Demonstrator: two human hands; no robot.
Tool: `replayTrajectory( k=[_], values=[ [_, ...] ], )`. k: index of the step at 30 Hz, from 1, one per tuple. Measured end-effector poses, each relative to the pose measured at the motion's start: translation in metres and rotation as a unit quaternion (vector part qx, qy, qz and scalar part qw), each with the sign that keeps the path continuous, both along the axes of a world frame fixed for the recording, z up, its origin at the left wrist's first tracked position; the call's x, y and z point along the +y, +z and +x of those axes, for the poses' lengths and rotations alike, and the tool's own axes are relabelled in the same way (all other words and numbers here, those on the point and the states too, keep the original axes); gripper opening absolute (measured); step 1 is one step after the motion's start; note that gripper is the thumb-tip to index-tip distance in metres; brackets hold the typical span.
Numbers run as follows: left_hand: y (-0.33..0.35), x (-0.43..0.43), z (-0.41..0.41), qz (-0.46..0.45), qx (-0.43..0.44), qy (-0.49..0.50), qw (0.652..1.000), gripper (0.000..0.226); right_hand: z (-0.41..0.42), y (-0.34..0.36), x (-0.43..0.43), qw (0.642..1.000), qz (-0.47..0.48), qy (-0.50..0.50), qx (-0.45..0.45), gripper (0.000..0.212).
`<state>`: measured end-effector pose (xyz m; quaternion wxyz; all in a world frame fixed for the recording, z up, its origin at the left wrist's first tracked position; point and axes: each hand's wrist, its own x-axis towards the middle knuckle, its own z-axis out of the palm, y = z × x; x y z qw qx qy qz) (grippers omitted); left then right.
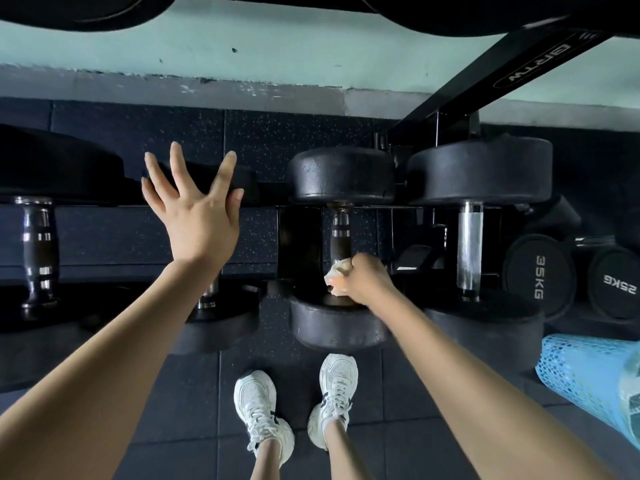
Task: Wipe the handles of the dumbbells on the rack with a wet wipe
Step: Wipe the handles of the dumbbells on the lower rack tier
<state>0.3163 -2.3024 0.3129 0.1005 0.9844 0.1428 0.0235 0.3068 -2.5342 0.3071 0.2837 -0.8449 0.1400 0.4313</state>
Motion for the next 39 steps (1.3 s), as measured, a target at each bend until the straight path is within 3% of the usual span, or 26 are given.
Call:
replayTrajectory(
  k=[3, 7, 11, 14, 18, 22, 24, 27, 30, 34, 37, 39],
  values=[
    [-0.001, -0.001, -0.001, 0.003, -0.004, 0.002, 1.0, 0.043, 0.007, -0.007, -0.026, 0.973, 0.204, -0.085, 0.061, 0.02],
    [-0.003, -0.001, 0.0, 0.013, -0.016, 0.002, 1.0, 0.043, 0.017, -0.016, -0.035, 0.92, 0.329, -0.156, 0.147, 0.025],
    [-0.004, -0.001, 0.0, 0.031, -0.017, 0.003, 0.999, 0.043, 0.016, -0.018, -0.03, 0.894, 0.361, -0.24, 0.11, 0.029],
    [-0.004, -0.002, 0.0, 0.033, -0.012, 0.004, 0.999, 0.043, 0.011, -0.019, -0.022, 0.885, 0.334, -0.321, 0.046, 0.031],
    [-0.003, -0.001, -0.001, 0.031, -0.009, 0.003, 0.999, 0.043, 0.016, -0.007, -0.003, 0.889, 0.275, -0.363, -0.041, 0.015],
    [-0.003, -0.001, 0.0, 0.034, -0.007, -0.001, 0.999, 0.043, 0.039, 0.0, 0.019, 0.84, 0.268, -0.456, -0.119, 0.014],
    [-0.002, -0.001, -0.001, 0.031, -0.005, 0.003, 1.0, 0.043, 0.035, -0.002, 0.018, 0.881, 0.221, -0.401, -0.12, 0.007],
    [-0.001, -0.002, -0.001, 0.031, 0.009, 0.003, 0.999, 0.044, 0.019, 0.001, 0.01, 0.943, 0.163, -0.278, -0.079, 0.03],
    [0.002, -0.002, 0.0, 0.03, 0.025, 0.005, 0.999, 0.044, 0.007, 0.005, 0.003, 0.976, 0.116, -0.177, -0.057, 0.034],
    [0.005, -0.003, 0.0, 0.022, 0.034, 0.002, 0.999, 0.045, 0.012, 0.012, -0.005, 0.984, 0.079, -0.135, -0.082, 0.027],
    [0.006, -0.002, 0.001, 0.022, 0.038, -0.001, 0.999, 0.044, 0.011, 0.024, -0.008, 0.965, 0.115, -0.103, -0.21, 0.039],
    [0.007, -0.002, 0.001, 0.019, 0.044, -0.001, 0.999, 0.044, 0.007, 0.028, -0.01, 0.955, 0.133, -0.033, -0.263, 0.036]
  ],
)
